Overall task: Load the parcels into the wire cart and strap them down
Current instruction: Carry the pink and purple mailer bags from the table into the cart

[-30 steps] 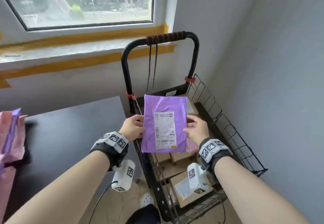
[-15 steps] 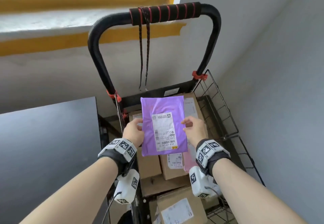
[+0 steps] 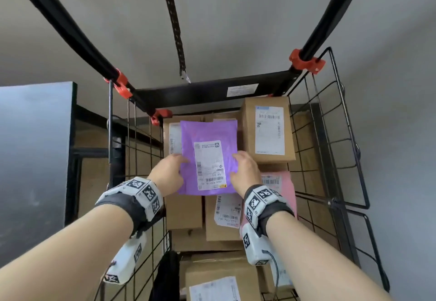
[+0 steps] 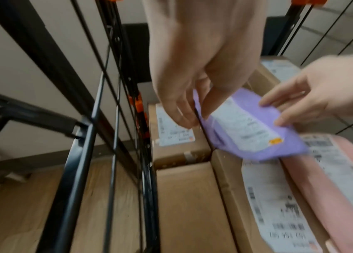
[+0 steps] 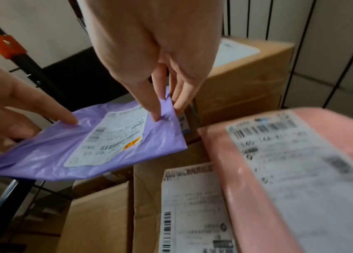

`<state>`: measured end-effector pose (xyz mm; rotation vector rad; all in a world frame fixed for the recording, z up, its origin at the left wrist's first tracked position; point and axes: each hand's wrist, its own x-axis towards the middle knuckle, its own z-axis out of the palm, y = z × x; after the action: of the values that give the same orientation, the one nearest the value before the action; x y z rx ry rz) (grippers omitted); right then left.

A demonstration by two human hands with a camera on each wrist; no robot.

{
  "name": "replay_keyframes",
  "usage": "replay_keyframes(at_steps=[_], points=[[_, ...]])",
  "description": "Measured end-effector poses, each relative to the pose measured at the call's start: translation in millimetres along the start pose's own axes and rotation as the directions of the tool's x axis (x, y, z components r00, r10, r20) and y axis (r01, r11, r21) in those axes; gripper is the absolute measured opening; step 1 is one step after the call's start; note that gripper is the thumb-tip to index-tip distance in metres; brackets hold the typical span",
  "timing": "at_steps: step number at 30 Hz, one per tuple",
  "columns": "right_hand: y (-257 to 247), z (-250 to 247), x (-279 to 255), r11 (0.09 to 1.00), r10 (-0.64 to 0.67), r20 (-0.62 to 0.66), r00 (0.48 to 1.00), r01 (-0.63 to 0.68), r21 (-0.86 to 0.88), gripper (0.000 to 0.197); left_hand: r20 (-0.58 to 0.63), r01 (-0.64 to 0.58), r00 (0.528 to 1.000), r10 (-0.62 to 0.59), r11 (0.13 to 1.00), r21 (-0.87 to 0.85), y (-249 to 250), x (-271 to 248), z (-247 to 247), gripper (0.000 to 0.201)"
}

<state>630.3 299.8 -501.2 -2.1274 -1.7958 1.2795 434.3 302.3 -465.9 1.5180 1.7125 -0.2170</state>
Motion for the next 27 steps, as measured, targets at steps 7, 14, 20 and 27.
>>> replay_keyframes(at_steps=[7,14,20,27], points=[[4.4,7.7,-2.1,0.989,0.002,-0.057,0.998,0.007,0.150,0.053,0.055,0.076,0.995,-0.078,0.997,0.029,2.6,-4.8,-9.9,0.042],[2.2,-11.1,-3.9,0.991,-0.009,-0.086,0.996,0.021,0.136,0.053,-0.002,0.147,0.989,-0.147,0.988,-0.054,37.7,-7.0,-4.3,0.038],[-0.5,-3.7,6.5,0.999,-0.032,0.030,0.999,0.032,-0.010,0.049,0.000,0.182,0.983,-0.184,0.974,-0.138,36.9,11.2,24.2,0.040],[3.4,16.0,21.4,0.991,0.017,0.031,0.999,-0.013,-0.133,0.068,0.033,0.091,0.996,-0.086,0.975,-0.203,24.7,43.3,45.9,0.062]])
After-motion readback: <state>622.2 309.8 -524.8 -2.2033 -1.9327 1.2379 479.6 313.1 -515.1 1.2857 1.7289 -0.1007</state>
